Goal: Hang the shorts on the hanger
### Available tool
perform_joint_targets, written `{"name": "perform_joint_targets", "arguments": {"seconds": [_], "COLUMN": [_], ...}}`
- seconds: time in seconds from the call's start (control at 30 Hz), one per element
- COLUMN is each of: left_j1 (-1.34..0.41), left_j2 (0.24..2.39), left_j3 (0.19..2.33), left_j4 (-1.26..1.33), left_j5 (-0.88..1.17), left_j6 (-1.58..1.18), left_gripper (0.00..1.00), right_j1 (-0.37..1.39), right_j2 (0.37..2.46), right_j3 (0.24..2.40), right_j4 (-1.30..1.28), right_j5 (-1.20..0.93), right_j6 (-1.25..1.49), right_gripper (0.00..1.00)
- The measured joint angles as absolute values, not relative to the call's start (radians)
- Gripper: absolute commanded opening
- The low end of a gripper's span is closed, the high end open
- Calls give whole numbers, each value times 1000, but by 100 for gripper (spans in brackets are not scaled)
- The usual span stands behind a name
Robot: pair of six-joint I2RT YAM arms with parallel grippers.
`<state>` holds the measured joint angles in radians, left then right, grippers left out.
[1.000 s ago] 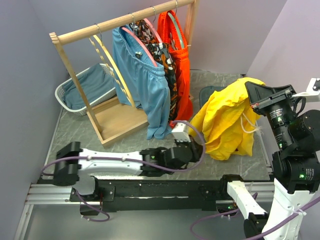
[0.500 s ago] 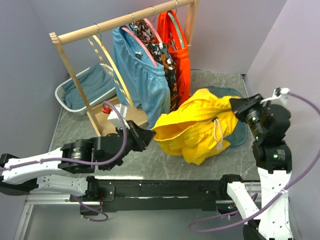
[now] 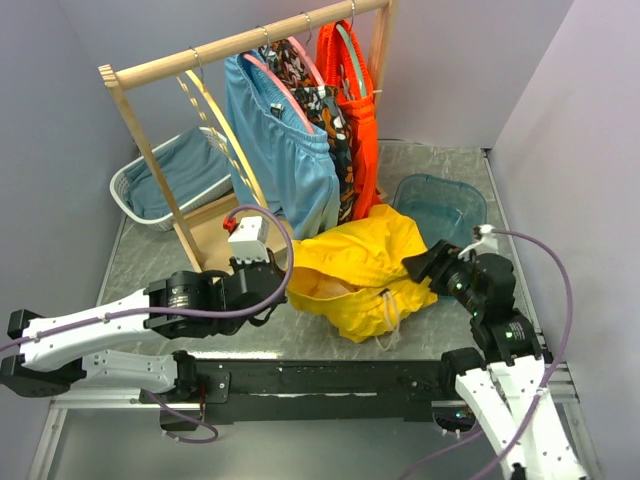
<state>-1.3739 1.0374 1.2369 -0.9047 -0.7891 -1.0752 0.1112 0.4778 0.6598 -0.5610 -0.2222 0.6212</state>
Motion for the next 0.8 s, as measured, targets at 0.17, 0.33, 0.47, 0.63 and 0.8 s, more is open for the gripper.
{"name": "perform_joint_targets", "arguments": {"seconds": [0.17,0.33,0.47,0.63,0.8], "left_j1": [-1296,-1271,-1255,-1238,-1232], "left_j2": [1037,1041,1047,1048,1041], "left_j3": [1221,1221,1222,1232,1244], "left_j4": [-948,-953,-955,-971,-979], "left_j5": [-760,-736,-723,-722,-722], "left_j6": [-1068,-1047,-1032,-1030,-1016], "left_gripper": [1,1,1,1,1], "right_j1": [311,489,669,731,734], "right_j2": [479,551,597,610,625], "right_j3": [649,696,770,859,959], "right_j4": [-540,-527,-529,-530,-509], "right_j5": [-163,-62,62,93,-12], "right_j6": [589,543,503,473,475], "right_gripper": [83,85,87,88,89]}}
